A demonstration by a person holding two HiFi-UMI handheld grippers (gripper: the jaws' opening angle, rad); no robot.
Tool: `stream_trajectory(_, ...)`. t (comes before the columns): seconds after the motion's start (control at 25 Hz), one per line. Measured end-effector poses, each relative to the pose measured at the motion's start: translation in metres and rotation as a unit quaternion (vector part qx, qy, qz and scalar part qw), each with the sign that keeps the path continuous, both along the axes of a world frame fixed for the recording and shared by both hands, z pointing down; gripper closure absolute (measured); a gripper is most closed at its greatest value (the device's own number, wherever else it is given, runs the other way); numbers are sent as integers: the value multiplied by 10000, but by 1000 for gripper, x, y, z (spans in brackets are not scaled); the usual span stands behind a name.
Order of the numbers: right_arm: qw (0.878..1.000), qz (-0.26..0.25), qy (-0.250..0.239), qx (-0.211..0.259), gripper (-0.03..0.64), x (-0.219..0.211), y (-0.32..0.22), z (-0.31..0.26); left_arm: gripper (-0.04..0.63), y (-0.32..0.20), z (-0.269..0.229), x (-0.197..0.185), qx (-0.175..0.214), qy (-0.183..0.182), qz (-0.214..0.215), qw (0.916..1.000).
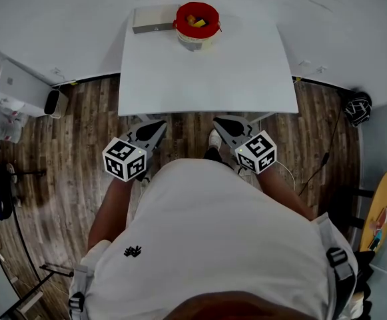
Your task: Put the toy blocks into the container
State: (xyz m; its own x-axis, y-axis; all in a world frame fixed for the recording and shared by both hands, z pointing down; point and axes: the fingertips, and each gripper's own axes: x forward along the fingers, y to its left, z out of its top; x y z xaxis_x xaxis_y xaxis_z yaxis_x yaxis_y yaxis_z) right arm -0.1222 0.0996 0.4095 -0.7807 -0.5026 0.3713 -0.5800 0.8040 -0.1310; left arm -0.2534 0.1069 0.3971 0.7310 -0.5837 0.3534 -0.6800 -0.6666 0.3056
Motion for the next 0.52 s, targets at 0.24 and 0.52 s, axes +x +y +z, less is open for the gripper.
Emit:
stream_trajectory(0.24, 10000, 57, -14, 34, 611, 2, -1, 0, 589, 3, 3, 0, -13, -74, 15, 10000)
stream_trajectory(0.52, 9999, 100, -36, 104, 611, 1, -9, -1, 589, -2, 6, -1, 5, -120, 35, 9999)
